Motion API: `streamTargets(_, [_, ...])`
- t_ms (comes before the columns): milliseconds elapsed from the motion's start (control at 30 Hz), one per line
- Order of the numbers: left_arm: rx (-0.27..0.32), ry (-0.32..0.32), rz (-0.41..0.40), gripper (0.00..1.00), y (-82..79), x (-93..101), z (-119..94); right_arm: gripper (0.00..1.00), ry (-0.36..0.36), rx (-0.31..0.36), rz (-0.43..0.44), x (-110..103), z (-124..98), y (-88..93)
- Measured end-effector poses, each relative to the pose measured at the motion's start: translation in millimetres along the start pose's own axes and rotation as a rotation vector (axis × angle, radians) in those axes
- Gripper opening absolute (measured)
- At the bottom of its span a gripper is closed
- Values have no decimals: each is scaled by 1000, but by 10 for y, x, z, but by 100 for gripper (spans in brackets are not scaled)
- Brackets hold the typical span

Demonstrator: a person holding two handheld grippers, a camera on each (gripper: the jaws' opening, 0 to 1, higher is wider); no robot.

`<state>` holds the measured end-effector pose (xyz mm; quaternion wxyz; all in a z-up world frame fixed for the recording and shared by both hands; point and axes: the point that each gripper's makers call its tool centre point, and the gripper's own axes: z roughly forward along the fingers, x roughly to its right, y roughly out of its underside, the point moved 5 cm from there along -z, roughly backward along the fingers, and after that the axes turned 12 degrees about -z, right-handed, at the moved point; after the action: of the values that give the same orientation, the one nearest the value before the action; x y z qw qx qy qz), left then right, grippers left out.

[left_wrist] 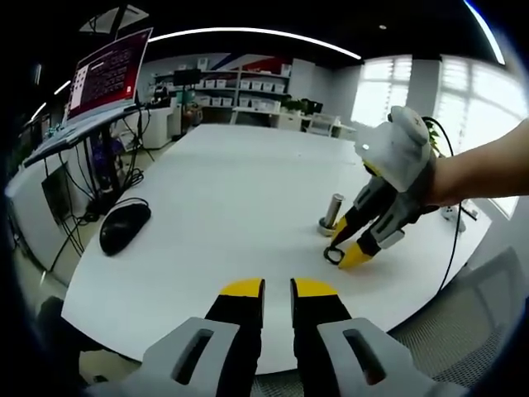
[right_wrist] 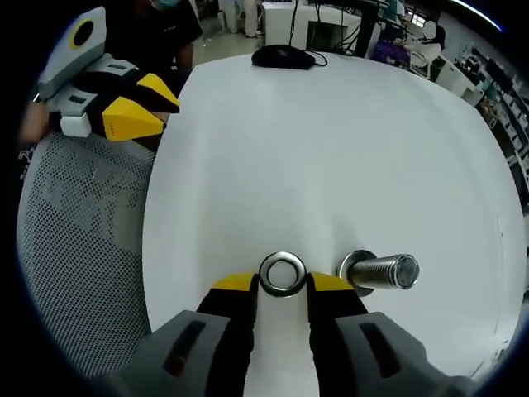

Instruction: Place the washer onto the threaded stud by aligning its center hole with the stud, sliding it down to the base, and recovering from edge contact or off-axis alignment until the washer reaches the visible bottom stop.

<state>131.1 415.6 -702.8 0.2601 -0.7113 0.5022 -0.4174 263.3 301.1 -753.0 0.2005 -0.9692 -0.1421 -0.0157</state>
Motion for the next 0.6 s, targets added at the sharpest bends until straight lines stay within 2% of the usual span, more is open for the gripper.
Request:
streamTargets(400, [1, -2, 4, 9, -2, -1, 0, 23, 3, 4, 12, 6, -7, -12])
streamTargets(600, [-4, -3, 8, 9, 6, -2, 2, 23, -20, 40, 18, -22, -98, -72])
